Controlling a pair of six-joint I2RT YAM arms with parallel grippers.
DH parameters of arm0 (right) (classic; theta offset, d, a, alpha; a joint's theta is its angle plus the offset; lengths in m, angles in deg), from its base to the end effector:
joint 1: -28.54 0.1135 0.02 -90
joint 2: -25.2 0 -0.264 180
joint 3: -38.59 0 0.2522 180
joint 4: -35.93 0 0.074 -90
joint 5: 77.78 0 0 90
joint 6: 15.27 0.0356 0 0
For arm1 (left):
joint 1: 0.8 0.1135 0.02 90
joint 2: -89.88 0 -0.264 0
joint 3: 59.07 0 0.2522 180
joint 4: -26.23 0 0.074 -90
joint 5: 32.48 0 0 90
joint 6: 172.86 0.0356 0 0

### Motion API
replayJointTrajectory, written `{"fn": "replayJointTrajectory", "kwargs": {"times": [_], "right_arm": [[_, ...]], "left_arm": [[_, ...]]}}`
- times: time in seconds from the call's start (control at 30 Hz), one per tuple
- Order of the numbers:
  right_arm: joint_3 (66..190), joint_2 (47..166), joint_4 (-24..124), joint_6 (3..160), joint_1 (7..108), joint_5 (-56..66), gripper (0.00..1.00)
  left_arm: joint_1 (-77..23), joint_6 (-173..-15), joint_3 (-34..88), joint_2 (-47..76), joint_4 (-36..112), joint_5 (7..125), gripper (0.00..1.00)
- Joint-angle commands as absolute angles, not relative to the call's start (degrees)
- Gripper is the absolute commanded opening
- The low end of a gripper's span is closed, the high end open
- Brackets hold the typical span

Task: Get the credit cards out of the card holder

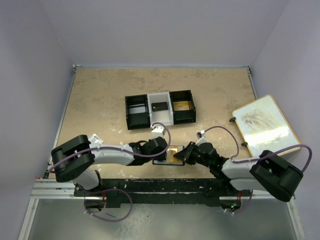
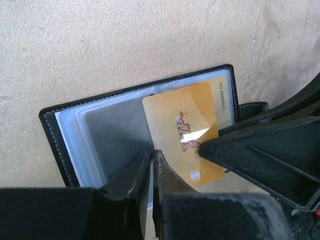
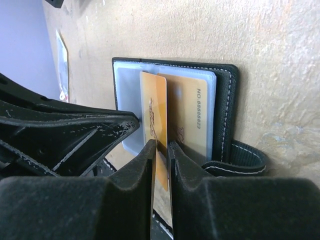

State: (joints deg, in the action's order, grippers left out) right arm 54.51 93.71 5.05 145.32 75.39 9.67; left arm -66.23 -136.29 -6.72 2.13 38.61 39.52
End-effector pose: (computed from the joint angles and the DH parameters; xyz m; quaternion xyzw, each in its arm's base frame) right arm 0.1208 0.1312 0.1183 0.1580 0.8123 0.4891 0.2756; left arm 0.1296 -0.2571 0.1513 0.0403 0.9222 -0.2321 0.3066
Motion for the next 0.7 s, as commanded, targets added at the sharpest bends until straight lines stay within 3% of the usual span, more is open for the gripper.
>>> {"fn": "replayJointTrajectory", "kwargs": {"times": [0.0,0.37,0.57,0.67], "right_arm": [[56.5,97.7,-1.9,146.0,75.1,9.7,0.19],[58.4,103.5,-5.4,144.0,74.0,6.6,0.17],[58.8,103.6,-5.2,142.8,73.6,6.2,0.01],[59.1,99.9,0.3,141.2,73.3,7.3,0.0]], "left_arm": [[-66.4,-136.1,-8.4,1.2,41.6,39.9,0.03],[-66.4,-136.0,-8.1,1.1,42.4,39.4,0.03],[-66.4,-136.1,-7.7,1.4,43.2,38.6,0.03],[-66.4,-136.2,-7.7,1.4,43.9,37.7,0.02]]}}
